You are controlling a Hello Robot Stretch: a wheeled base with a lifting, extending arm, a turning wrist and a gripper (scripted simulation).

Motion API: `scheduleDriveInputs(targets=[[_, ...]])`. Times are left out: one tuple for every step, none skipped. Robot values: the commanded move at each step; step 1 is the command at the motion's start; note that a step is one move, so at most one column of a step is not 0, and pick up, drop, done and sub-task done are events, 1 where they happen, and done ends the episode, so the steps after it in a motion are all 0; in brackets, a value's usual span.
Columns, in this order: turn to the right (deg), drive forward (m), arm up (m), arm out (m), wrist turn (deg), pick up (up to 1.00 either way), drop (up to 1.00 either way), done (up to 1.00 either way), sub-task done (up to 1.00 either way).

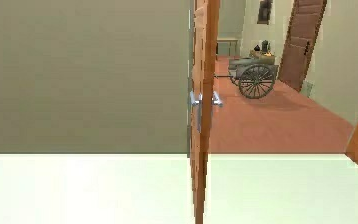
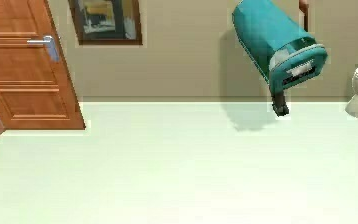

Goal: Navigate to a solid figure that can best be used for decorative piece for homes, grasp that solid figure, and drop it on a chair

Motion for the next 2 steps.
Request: scheduleDriveInputs(targets=[[39.0,0.0,0.0,0.0,0.0,0.0,0.0,0.0,0.0],[0.0,1.0,0.0,0.0,0.0,0.0,0.0,0.0,0.0]])
